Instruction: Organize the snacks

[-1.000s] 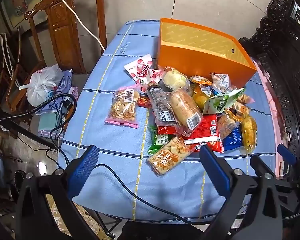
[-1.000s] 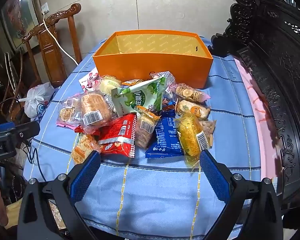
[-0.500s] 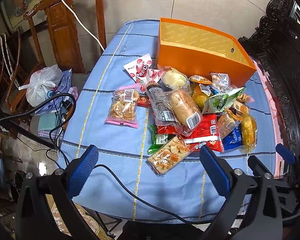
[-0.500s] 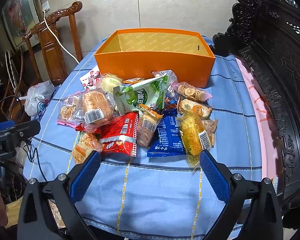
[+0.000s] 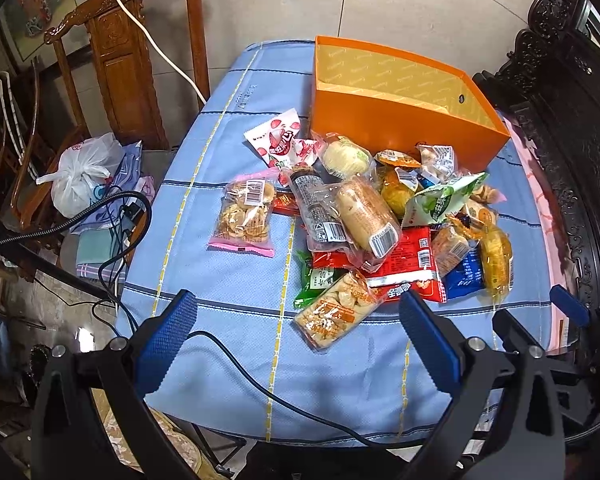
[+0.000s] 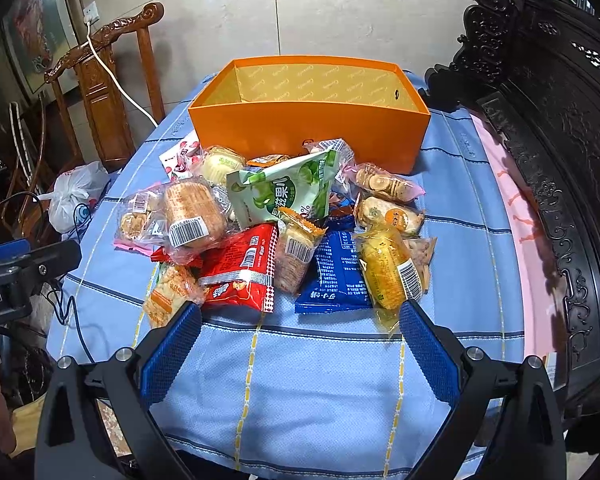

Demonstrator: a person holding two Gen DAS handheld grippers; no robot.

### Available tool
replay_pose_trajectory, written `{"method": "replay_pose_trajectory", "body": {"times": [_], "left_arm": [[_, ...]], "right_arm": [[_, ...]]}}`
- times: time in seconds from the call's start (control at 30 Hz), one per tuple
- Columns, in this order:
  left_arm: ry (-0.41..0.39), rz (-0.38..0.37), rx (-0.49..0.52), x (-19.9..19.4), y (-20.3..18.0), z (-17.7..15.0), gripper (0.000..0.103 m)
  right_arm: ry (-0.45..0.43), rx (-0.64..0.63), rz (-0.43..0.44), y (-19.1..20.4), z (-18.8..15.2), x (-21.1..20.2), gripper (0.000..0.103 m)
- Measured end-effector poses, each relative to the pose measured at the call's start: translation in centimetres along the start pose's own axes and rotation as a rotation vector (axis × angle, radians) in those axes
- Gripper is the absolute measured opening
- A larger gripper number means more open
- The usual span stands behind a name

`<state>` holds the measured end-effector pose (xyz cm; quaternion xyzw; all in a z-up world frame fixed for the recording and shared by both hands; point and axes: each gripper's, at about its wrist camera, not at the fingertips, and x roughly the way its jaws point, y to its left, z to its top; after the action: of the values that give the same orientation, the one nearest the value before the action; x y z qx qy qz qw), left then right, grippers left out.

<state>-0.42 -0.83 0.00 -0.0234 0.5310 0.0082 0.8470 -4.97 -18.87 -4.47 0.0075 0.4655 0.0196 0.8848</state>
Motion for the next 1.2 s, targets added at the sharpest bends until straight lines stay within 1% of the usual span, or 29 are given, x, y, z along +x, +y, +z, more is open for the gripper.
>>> {"method": "replay_pose_trajectory", "body": {"times": [1.0,1.2], "left_arm": [[0.0,0.001,-0.001,0.1,-0.3,-0.4,0.099],[-0.009,0.01,-0.016,0.0,-0.8,-0.8,0.099]], "right_arm": [[0.002,-0.002,0.005,-0.1,-0.2,0.2,0.099],[0.01,-0.024,0.017,-1.1,-0.6,0.4,0.099]]}}
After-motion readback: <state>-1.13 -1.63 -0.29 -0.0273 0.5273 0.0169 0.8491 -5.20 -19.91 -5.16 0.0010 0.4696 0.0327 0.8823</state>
